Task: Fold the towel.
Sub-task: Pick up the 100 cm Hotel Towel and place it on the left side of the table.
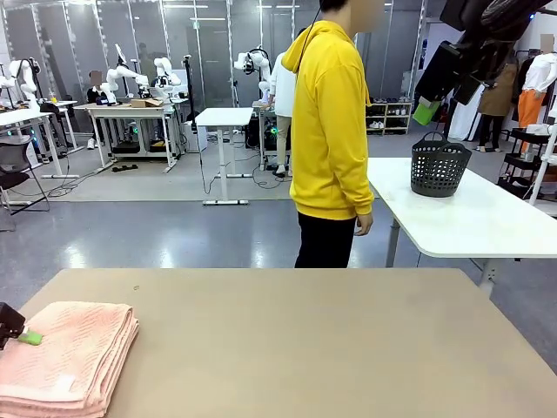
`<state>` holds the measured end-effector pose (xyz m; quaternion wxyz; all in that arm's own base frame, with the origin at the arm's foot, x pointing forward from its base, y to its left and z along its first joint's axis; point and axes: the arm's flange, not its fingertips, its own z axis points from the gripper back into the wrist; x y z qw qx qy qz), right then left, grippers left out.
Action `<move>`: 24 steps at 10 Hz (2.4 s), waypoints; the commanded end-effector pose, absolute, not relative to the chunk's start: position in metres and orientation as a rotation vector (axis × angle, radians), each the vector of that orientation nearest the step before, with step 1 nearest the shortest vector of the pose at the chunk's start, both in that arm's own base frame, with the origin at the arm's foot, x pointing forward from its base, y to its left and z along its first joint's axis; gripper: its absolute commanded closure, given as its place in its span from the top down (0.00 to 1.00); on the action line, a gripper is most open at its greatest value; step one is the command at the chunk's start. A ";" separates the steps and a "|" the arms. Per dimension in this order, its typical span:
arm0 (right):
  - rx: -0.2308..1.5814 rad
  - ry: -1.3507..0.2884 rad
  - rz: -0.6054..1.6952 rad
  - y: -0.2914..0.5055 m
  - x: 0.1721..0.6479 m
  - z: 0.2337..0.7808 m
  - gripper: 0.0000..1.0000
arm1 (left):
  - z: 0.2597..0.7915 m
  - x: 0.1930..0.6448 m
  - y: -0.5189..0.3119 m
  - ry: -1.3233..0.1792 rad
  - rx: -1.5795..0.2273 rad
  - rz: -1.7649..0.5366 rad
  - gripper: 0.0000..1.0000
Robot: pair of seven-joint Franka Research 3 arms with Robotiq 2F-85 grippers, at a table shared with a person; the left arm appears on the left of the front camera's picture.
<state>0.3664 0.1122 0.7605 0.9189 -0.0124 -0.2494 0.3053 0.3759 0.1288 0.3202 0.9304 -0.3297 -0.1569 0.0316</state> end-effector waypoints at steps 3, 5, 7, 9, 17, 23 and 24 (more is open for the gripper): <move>-0.030 -0.507 0.629 0.111 0.366 0.761 1.00 | 0.335 0.360 0.139 -0.315 -0.582 0.055 1.00; -0.030 -0.507 0.629 0.111 0.366 0.761 1.00 | 0.347 0.353 0.139 -0.317 -0.549 0.056 0.94; -0.030 -0.507 0.629 0.111 0.366 0.761 1.00 | 0.359 0.347 0.137 -0.316 -0.515 0.055 1.00; -0.030 -0.507 0.629 0.111 0.366 0.761 1.00 | 0.367 0.340 0.131 -0.319 -0.482 0.070 1.00; -0.030 -0.507 0.629 0.111 0.366 0.761 1.00 | 0.374 0.367 0.147 -0.324 -0.506 0.056 1.00; -0.030 -0.507 0.629 0.111 0.366 0.761 1.00 | 0.374 0.367 0.147 -0.324 -0.506 0.056 1.00; -0.030 -0.507 0.629 0.111 0.366 0.761 1.00 | 0.374 0.367 0.147 -0.324 -0.506 0.056 1.00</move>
